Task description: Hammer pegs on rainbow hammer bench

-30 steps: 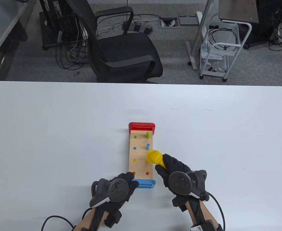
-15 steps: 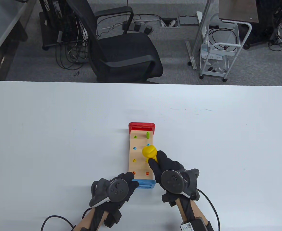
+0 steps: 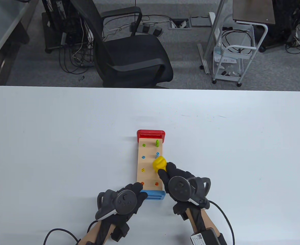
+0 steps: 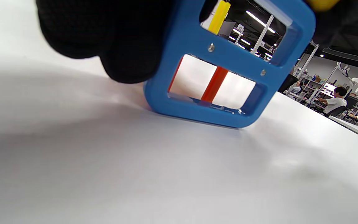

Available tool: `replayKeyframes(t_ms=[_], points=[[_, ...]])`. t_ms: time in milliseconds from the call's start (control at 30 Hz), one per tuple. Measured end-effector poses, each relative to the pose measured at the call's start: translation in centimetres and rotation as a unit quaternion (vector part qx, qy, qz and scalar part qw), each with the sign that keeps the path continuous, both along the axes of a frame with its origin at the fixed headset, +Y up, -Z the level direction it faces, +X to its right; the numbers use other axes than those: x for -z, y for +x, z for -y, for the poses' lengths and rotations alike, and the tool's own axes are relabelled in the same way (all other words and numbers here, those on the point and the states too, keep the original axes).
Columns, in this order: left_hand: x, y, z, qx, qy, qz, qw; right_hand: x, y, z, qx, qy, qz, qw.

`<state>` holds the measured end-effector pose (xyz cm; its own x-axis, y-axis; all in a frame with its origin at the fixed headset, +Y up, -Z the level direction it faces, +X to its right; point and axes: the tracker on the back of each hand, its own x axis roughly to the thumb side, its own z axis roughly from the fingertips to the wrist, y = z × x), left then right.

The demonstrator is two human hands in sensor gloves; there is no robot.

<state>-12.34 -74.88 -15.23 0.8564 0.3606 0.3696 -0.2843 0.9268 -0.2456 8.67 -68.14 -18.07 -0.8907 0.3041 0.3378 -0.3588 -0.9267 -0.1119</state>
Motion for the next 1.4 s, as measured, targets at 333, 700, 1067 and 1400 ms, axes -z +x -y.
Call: replayKeyframes(t_ms=[333,700,1067,1400], points=[[0.0,0.0,0.0,-0.002,0.000,0.000,1.000,-0.4,-0.5,-0.3,0.026,0.061,0.002,0.998],[0.1,0.0,0.1,-0.002,-0.001,0.001,1.000,0.0,-0.7,1.7,-0.022,0.023,0.013,0.999],[0.1,0.0,0.1,-0.001,-0.001,-0.001,1.000,0.1,0.2,2.1,-0.089,-0.129,0.056,0.986],[0.1,0.0,0.1,-0.002,0.002,0.000,1.000,0.3,-0.2,1.8,-0.036,-0.070,0.019,0.997]])
